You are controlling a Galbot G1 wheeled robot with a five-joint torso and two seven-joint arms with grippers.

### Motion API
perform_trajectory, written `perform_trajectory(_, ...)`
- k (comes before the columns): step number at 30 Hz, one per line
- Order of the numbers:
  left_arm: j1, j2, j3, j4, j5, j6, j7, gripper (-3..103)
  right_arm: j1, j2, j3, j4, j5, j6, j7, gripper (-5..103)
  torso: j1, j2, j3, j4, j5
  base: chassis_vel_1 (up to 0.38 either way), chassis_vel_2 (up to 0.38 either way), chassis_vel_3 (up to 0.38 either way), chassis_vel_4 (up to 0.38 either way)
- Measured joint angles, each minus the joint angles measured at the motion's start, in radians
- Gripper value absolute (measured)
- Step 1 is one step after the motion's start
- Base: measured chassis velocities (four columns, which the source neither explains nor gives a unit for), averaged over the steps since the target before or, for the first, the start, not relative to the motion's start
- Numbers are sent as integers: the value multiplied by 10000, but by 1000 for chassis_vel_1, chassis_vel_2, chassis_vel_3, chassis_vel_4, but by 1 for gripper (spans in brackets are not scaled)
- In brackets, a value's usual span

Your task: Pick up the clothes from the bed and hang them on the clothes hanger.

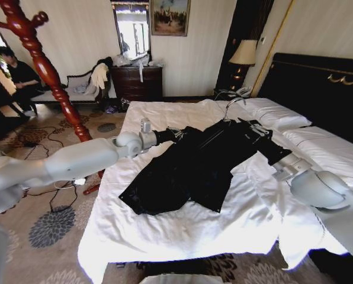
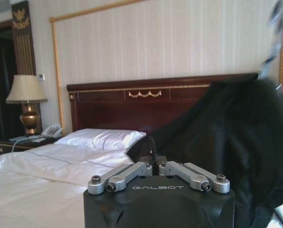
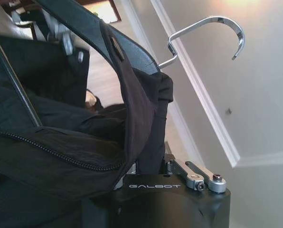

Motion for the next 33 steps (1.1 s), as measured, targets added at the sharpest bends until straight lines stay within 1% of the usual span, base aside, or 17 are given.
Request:
perform_trajectory(1, 0, 0, 0, 0, 0, 0, 0, 0, 0, 0, 0, 0, 0, 0, 0, 22, 0, 0, 0, 0, 0, 0, 0, 0, 0)
perform_trajectory(3, -300, -559, 54, -751, -246, 64, -199, 0, 64, -52, -73, -182, 221, -208, 30, 22, -1, 0, 0, 5, 0, 0, 0, 0, 0)
perform_trajectory(6, -650, -1212, 131, -1629, -494, 109, -407, 0, 137, -119, -151, -426, 378, -327, 77, 22, -1, 0, 0, 2, 0, 0, 0, 0, 0)
perform_trajectory(7, -650, -1212, 131, -1629, -494, 109, -407, 0, 137, -119, -151, -426, 378, -327, 77, 22, -1, 0, 0, 2, 0, 0, 0, 0, 0)
perform_trajectory(9, -927, -1667, 169, -2270, -786, 166, -636, 0, 353, -158, -334, -687, 393, -407, 82, 22, -1, 0, 0, 2, 1, 0, 0, 0, 0)
perform_trajectory(11, -998, -1748, 184, -2400, -847, 186, -680, 0, 437, -160, -406, -744, 395, -426, 83, 22, -1, 0, -1, 2, 0, 0, 0, 0, 0)
perform_trajectory(14, -1427, -2129, 297, -3001, -1131, 311, -869, 0, 980, -171, -854, -1138, 393, -522, 89, 22, 0, 0, -1, 2, 1, 0, 0, 0, 0)
perform_trajectory(16, -1484, -2176, 312, -3077, -1164, 328, -907, 0, 1072, -172, -932, -1211, 389, -535, 89, 22, 0, 0, 0, 2, 1, 0, 0, 0, 0)
perform_trajectory(21, -1770, -2655, 407, -3890, -1297, 498, -1327, 0, 1754, -197, -1444, -1778, 369, -649, 92, 22, 0, 0, -1, 1, 2, 0, 0, 0, 0)
perform_trajectory(24, -1796, -2817, 423, -4125, -1290, 560, -1476, 0, 2114, -246, -1717, -1960, 430, -784, 106, 22, 0, 0, 0, 2, 1, 0, 0, 0, 0)
perform_trajectory(26, -1799, -2861, 409, -4322, -1290, 604, -1749, 0, 2521, -291, -2034, -2061, 480, -994, 126, 22, 0, 0, 1, 5, 1, 0, 0, 0, 0)
perform_trajectory(27, -1823, -2791, 365, -4417, -1279, 624, -2062, 0, 2849, -354, -2292, -2104, 585, -1241, 143, 22, 0, 0, 1, 6, 1, 0, 0, 0, 0)
perform_trajectory(28, -1823, -2791, 365, -4417, -1279, 624, -2062, 0, 2849, -354, -2292, -2104, 585, -1241, 143, 22, 0, 0, 1, 6, 1, 0, 0, 0, 0)
perform_trajectory(30, -2020, -2470, 335, -4409, -1234, 771, -2622, 0, 3314, -523, -2610, -2218, 813, -1572, 182, 22, 0, 0, 1, 4, 2, 0, 0, 0, 0)
perform_trajectory(31, -2020, -2470, 335, -4409, -1234, 771, -2622, 0, 3314, -523, -2610, -2218, 813, -1572, 182, 22, 0, 0, 1, 4, 2, 0, 0, 0, 0)
perform_trajectory(33, -2214, -2162, 292, -4270, -1231, 906, -2965, 0, 3421, -739, -2639, -2291, 916, -1745, 185, 22, 2, 0, 1, 3, 3, 0, 0, 0, 0)
